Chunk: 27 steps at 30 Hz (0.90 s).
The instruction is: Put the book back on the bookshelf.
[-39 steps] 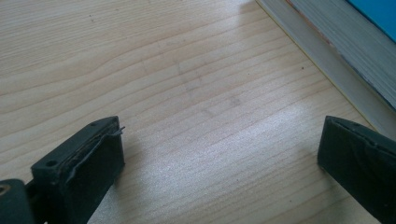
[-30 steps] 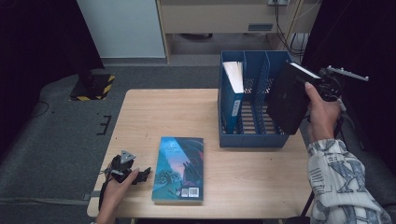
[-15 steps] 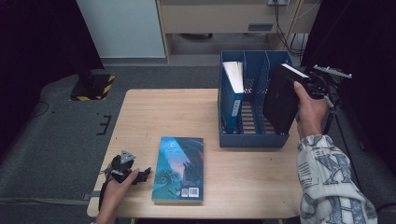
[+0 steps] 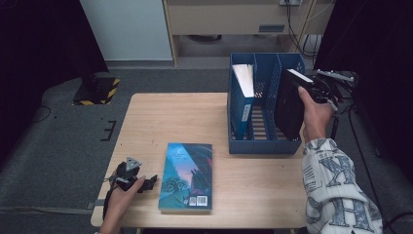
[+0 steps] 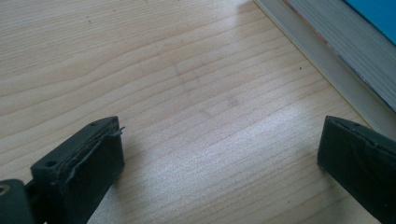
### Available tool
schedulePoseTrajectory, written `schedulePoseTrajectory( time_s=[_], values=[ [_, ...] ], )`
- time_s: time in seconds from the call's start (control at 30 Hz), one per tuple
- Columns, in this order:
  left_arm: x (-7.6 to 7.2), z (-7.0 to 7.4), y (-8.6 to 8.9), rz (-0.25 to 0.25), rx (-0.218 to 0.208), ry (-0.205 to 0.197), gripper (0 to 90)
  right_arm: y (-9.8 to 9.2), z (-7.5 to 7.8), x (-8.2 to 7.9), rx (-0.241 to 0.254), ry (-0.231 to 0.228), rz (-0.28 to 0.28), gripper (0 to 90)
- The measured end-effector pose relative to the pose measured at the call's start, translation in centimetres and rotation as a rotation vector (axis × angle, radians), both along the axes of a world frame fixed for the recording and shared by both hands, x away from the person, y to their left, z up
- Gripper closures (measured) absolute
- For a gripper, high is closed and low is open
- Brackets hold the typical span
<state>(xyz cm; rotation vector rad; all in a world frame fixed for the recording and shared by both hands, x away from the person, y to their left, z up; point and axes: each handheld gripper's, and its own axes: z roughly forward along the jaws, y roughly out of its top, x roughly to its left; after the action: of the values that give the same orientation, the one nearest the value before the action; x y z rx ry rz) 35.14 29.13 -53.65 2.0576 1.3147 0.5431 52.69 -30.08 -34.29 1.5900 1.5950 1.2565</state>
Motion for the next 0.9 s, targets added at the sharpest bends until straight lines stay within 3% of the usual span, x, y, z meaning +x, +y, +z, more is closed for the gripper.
schedulePoseTrajectory(
  time_s=[0.6,0.9],
  values=[
    [0.1,0.0,0.0,-0.004,0.000,0.000,0.0,1.2,-2.3,1.3,-0.049,0.042,-0.009,52.7],
    [0.1,0.0,-0.1,-0.003,-0.002,0.000,0.0,1.2,-3.2,1.3,-0.046,0.059,-0.013,52.7]
  ],
)
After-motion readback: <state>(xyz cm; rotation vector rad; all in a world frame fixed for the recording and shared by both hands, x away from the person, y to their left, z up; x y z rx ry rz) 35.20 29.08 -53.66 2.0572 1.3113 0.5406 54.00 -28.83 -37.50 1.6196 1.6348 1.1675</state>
